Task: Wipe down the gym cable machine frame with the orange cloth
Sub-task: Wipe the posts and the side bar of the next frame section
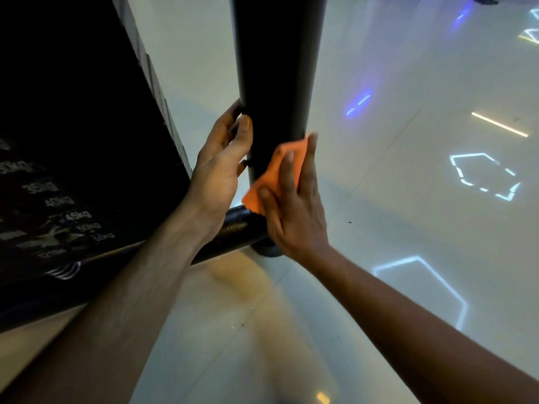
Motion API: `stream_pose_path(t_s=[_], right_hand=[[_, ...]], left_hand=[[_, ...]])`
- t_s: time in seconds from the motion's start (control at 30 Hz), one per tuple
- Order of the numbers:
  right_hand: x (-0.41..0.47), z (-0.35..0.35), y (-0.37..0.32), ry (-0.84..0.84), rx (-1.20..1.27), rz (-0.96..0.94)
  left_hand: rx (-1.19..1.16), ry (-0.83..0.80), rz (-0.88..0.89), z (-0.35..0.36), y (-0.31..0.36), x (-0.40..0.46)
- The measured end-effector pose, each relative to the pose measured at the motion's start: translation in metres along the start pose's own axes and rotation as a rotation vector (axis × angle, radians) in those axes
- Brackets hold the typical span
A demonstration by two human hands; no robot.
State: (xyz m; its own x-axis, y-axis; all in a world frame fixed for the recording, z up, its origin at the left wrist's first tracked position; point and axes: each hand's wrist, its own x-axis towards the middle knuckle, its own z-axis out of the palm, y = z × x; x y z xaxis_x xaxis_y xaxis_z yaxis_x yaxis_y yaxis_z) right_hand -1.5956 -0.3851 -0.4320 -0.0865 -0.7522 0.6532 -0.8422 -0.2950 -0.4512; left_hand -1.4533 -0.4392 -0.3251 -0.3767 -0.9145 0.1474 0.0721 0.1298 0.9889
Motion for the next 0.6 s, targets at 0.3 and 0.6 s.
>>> stream_pose_path(t_s=[0.3, 0.6], right_hand=[[0.006, 0.006, -0.006, 0.113, 0.125, 0.102], [-0.072, 0.030, 0.039, -0.206, 0.048, 0.154]], left_hand=[[0.029, 0.016, -0.081, 0.001, -0.029, -0.009], [0.087, 0.073, -0.091, 0.004, -0.050, -0.011]])
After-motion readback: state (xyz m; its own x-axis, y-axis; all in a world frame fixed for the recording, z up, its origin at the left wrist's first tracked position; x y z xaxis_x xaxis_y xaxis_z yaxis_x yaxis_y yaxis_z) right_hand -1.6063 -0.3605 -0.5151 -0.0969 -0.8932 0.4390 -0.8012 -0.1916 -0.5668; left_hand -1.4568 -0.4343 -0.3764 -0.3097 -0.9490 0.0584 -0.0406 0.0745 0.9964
